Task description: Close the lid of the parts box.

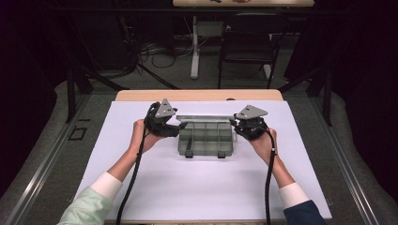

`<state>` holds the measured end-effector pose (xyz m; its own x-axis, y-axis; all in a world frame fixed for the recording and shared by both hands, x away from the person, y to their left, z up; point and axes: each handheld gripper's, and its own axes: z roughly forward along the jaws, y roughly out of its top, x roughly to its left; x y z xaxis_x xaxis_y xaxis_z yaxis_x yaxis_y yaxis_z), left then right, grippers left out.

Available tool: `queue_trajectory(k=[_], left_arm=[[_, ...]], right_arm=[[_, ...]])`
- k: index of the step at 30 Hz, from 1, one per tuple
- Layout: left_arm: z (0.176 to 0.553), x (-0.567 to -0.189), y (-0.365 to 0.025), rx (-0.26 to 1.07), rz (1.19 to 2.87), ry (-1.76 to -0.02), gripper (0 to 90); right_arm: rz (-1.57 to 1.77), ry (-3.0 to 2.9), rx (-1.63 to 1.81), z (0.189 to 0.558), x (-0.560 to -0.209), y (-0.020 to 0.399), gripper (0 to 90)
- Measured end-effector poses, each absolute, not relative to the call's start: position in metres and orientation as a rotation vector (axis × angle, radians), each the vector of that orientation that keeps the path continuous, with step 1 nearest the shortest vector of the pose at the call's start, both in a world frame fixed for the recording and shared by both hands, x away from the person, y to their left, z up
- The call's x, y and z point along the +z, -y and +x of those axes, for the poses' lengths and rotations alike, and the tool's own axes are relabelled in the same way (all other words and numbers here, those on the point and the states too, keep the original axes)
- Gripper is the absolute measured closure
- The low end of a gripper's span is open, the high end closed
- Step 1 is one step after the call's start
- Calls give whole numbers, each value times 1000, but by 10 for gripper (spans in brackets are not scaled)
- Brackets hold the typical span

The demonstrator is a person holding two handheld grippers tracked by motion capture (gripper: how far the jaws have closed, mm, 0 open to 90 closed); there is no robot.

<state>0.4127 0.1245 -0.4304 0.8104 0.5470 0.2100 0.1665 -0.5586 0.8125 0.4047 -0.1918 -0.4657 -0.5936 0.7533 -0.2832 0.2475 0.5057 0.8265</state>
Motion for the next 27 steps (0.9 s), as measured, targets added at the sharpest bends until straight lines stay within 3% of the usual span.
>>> queue_trajectory(k=[1,5,9,14,21,23,27], left_arm=[[411,-425,-124,575,2128,-528,364],[419,-414,-120,597,2116,-598,609],[434,-419,-119,552,2129,-676,732],[434,-431,-118,482,2177,-690,790],[427,-444,-116,460,2219,-667,793],[425,-448,-116,449,2229,-659,797],[420,-457,-116,440,2231,-639,825]], right_arm=[[816,-2108,1015,404,-466,192,711],[810,-2108,1014,402,-469,192,709],[808,-2114,1014,399,-471,193,707],[804,-2123,1020,395,-473,195,696],[807,-2153,1015,388,-479,198,640],[806,-2174,1016,385,-482,199,570],[838,-2203,1037,380,-485,202,324]])
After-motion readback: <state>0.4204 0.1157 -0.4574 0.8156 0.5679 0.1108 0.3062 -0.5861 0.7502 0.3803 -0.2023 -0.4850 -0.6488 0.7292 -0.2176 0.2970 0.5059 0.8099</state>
